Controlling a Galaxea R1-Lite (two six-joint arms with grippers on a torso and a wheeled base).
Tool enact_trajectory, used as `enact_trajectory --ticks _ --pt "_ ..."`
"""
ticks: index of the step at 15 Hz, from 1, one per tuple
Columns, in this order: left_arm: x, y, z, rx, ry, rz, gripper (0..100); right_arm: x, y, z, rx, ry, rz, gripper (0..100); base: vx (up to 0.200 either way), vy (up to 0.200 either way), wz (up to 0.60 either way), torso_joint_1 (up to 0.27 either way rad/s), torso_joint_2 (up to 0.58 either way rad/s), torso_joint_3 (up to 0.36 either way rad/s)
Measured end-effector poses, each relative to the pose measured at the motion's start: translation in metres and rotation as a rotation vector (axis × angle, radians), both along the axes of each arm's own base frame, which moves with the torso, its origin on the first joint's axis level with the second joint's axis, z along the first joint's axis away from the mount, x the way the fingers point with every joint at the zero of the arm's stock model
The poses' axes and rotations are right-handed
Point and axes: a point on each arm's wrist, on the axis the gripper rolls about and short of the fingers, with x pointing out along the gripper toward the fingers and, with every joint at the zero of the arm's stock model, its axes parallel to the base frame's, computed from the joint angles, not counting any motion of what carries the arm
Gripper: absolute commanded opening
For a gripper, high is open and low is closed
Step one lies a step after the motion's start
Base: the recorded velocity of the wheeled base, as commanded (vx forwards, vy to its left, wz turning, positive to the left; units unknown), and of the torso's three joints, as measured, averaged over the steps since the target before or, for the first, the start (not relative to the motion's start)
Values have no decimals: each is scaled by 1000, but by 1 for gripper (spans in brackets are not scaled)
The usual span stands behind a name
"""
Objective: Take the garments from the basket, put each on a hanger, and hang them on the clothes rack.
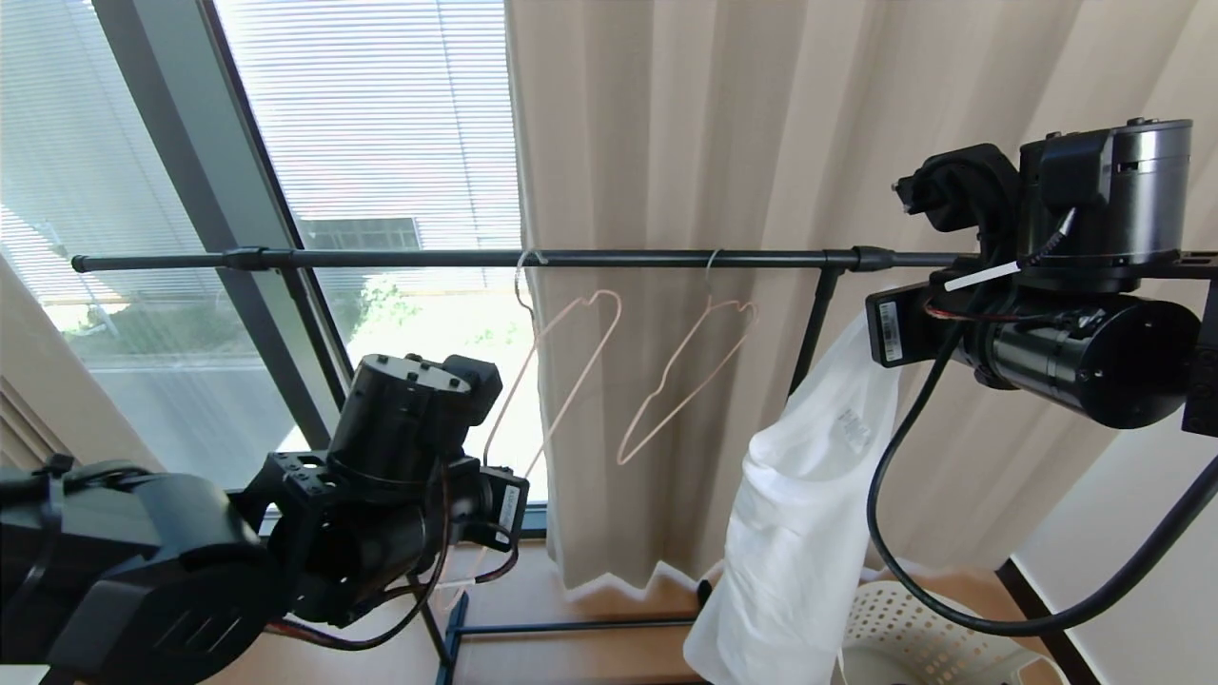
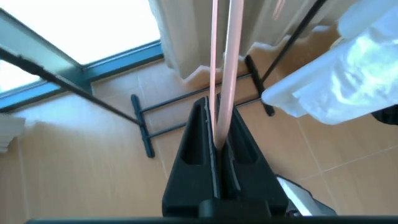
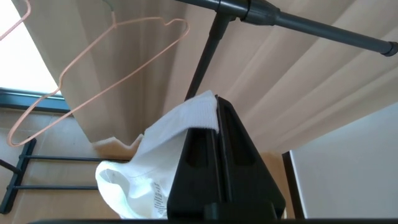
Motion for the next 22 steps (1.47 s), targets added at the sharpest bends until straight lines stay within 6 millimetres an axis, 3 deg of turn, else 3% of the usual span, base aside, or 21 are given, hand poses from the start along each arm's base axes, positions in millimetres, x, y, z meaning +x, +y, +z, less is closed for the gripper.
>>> enact_trajectory --ticks 5,8,13,18,22 --pt "-28 29 -7 -8 -16 -72 0 0 0 -1 -2 2 -1 0 0 0 0 0 0 0" --pt "-46 38 -3 -22 -17 -251 0 1 0 -1 -13 -2 -29 0 0 0 0 0 0 0" --pt "-65 50 -8 -47 -140 -338 0 2 -2 -2 -48 -8 -101 0 0 0 0 0 0 0" --pt "-80 53 -21 -39 -97 -448 0 4 8 -9 -96 -11 -179 0 0 0 0 0 0 0" --pt "-93 42 -24 -40 -83 -539 0 -13 30 -26 -114 14 -136 0 0 0 0 0 0 0"
